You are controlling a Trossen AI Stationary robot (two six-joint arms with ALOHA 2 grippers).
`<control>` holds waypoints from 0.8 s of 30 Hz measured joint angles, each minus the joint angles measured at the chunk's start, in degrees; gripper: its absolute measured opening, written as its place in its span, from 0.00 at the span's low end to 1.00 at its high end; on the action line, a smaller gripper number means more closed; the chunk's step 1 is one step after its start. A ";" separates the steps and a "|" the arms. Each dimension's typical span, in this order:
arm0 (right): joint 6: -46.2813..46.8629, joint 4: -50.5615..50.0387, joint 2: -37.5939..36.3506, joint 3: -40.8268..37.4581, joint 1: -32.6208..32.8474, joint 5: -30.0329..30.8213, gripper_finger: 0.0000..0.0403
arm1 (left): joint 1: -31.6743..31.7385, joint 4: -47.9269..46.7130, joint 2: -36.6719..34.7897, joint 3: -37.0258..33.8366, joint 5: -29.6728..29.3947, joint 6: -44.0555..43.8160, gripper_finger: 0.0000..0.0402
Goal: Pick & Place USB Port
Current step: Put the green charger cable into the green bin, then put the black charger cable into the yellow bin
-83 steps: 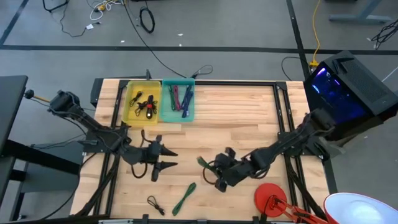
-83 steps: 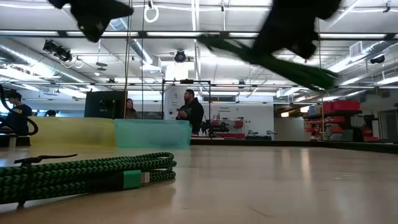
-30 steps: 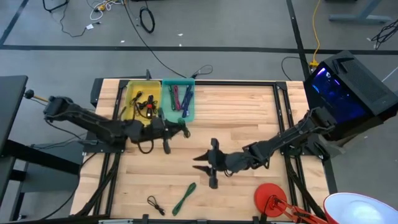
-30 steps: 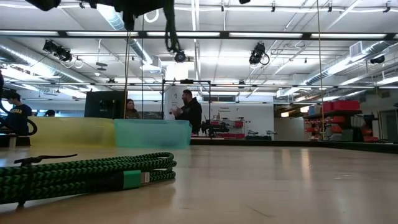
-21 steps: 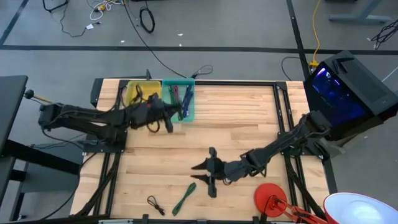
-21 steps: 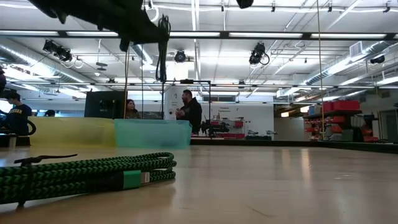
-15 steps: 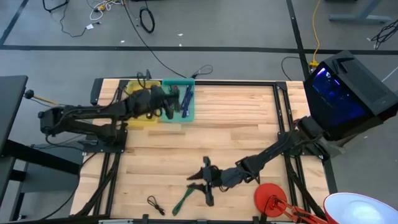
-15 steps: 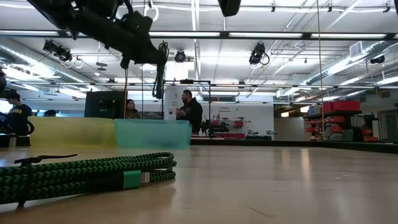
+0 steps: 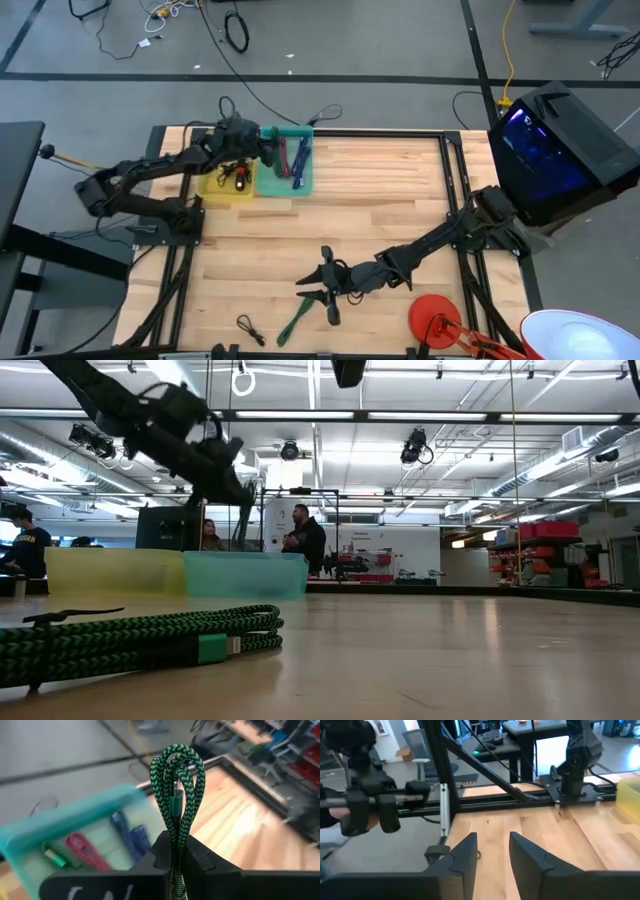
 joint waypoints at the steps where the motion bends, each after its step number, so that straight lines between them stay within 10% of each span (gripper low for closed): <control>1: -0.03 -0.27 0.00 0.00 -0.18 -0.03 0.29 | 0.80 -0.26 1.74 0.31 0.29 -0.37 0.05; 7: 0.47 -2.09 0.00 -0.01 -0.46 -1.78 0.29 | 4.20 -1.07 10.48 2.23 3.69 -3.15 0.10; 19: 0.03 -4.70 0.00 -0.01 -0.46 -2.74 0.29 | 4.73 -1.59 12.09 7.31 11.89 -2.80 0.53; 24: 0.04 -6.51 0.00 0.00 -0.46 -2.72 0.29 | 4.51 -10.15 10.13 11.36 31.10 -3.88 0.58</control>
